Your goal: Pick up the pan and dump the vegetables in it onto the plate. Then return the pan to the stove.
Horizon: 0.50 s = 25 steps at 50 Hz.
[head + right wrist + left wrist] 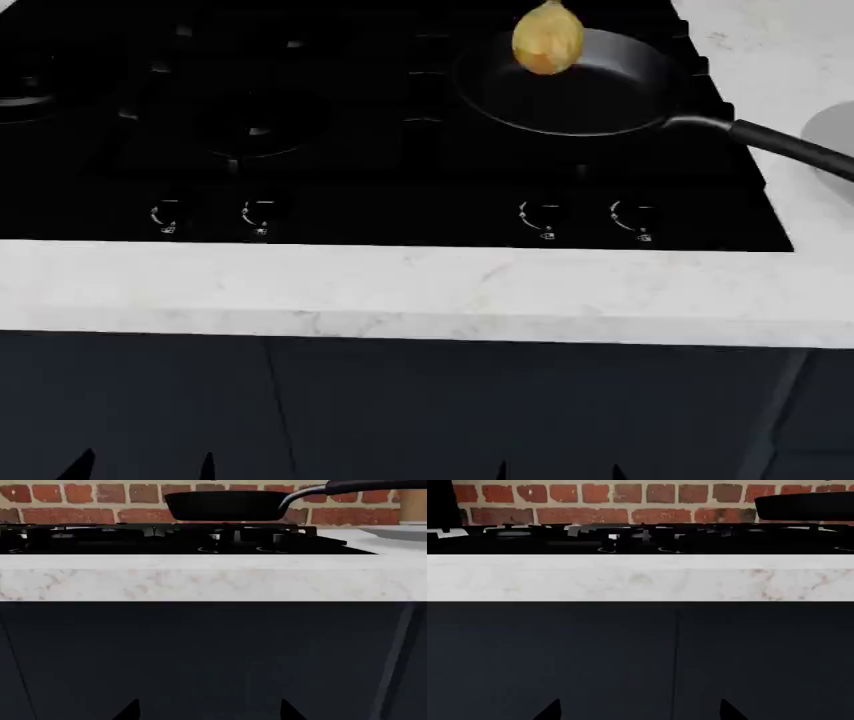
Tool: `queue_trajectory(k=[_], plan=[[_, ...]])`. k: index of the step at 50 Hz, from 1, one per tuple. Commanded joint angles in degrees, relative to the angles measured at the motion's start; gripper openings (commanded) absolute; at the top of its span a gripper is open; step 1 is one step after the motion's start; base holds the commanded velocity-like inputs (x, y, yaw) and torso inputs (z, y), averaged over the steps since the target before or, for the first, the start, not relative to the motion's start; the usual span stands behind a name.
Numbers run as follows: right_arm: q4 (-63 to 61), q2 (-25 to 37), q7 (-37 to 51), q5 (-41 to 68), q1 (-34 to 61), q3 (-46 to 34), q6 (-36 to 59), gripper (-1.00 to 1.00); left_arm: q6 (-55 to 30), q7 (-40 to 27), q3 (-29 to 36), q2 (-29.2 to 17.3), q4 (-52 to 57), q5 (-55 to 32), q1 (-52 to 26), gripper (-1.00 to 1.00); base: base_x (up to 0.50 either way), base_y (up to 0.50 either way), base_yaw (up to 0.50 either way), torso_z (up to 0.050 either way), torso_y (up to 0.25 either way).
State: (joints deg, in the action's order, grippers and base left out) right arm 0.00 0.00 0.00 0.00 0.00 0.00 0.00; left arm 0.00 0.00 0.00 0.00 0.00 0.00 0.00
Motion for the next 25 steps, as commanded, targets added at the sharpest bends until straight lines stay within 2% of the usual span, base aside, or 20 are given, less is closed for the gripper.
queue_trajectory(k=[1, 25], plan=[[1.4, 1.8, 2.2, 1.8, 0.4, -2.2, -1.0, 1.0, 0.0, -0.6, 0.6, -0.6, 0.0, -0.6, 0.0, 1.0, 0.0, 0.0, 0.0, 0.0, 0.0], [-0.5, 4.2, 4.9, 4.2, 0.0, -5.1, 0.5, 1.0, 0.0, -4.8, 4.1, -3.7, 0.3, -3.4, 0.1, 1.0, 0.0, 0.0, 0.0, 0.0, 0.0]])
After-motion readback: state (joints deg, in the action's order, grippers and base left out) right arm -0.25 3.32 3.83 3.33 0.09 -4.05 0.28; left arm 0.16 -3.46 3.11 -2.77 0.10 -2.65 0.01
